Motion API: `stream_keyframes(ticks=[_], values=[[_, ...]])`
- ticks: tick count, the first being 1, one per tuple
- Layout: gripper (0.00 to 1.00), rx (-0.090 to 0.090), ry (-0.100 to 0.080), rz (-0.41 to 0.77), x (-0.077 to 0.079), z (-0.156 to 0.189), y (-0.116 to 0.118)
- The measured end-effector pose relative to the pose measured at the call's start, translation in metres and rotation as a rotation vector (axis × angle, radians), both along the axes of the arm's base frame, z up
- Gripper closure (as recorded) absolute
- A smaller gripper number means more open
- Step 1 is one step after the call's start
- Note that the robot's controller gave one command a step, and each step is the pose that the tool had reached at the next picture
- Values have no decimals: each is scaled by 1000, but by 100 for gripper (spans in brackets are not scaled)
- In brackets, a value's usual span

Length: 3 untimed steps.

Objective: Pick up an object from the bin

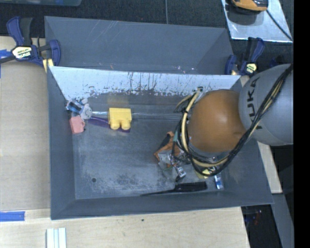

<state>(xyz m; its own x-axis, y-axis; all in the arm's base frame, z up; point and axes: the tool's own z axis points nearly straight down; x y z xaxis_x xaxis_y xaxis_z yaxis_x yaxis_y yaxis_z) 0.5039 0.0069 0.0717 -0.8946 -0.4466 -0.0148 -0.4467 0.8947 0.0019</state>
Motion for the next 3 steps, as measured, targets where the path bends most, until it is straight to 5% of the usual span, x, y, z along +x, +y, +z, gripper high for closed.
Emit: stream_keyframes(ticks=[1, 3], values=[[100, 0, 0, -1, 0, 0, 0], [100, 1, -4, -3, 0, 60, 0]])
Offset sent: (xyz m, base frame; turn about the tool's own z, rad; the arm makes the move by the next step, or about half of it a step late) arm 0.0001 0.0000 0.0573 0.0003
